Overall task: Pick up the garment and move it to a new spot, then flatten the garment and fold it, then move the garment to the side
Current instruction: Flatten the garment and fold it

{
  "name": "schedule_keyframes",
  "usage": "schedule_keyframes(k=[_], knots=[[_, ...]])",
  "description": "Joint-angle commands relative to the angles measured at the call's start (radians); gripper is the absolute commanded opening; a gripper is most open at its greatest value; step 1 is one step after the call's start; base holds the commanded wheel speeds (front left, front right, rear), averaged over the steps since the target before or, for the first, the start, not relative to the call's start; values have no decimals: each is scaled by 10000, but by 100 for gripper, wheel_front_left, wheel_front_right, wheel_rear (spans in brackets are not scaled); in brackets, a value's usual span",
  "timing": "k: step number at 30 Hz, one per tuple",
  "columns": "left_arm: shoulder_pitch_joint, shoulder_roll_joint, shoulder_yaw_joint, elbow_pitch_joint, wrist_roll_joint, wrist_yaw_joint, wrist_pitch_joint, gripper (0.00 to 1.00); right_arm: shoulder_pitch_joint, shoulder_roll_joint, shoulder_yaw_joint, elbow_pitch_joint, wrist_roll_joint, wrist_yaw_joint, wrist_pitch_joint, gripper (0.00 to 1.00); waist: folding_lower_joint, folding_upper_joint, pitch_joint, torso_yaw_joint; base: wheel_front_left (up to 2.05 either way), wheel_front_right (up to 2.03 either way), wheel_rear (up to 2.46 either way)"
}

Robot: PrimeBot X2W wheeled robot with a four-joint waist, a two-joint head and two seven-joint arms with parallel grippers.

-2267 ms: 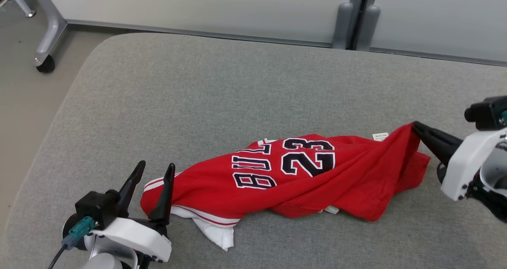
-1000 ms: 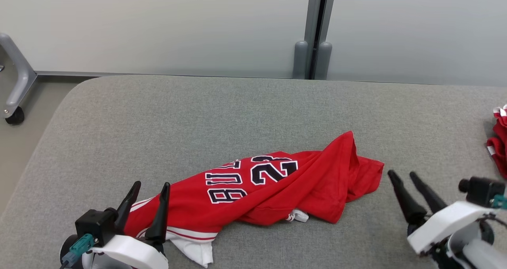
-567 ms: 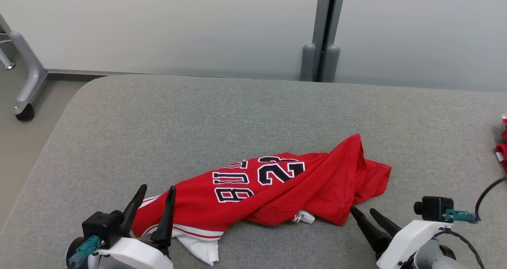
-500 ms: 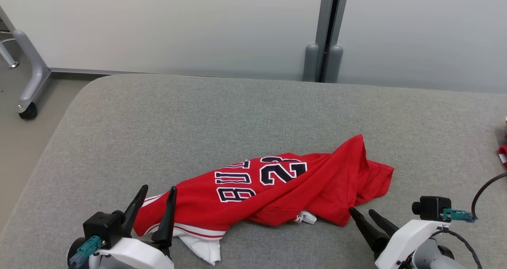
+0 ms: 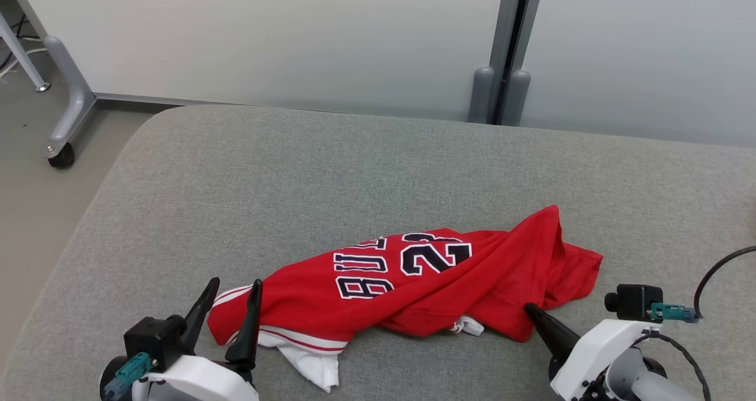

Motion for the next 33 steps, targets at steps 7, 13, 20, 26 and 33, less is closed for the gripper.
schedule_keyframes(k=[7,13,20,26,33], knots=[[116,135,63,-31,-83,127,-22,100,-2,-670,170,-803,-248,5,-418,0,0,0,-68,-455,0,0,0],[111,171,49,-66,-76,142,27,100,136,-998,231,-1262,-50,5,-32,0,0,0,-88,-864,0,0,0],[-154,144,-46,-106,-31,81,55,100,-95,-549,406,-787,32,5,257,100,0,0,85,-900,0,0,0],[-272,162,-61,-16,-58,19,79,100,-583,-16,522,155,10,5,501,100,0,0,306,-592,0,0,0],[-380,98,-82,108,-100,-25,36,100,-865,166,660,661,245,5,747,0,0,0,373,-302,0,0,0]])
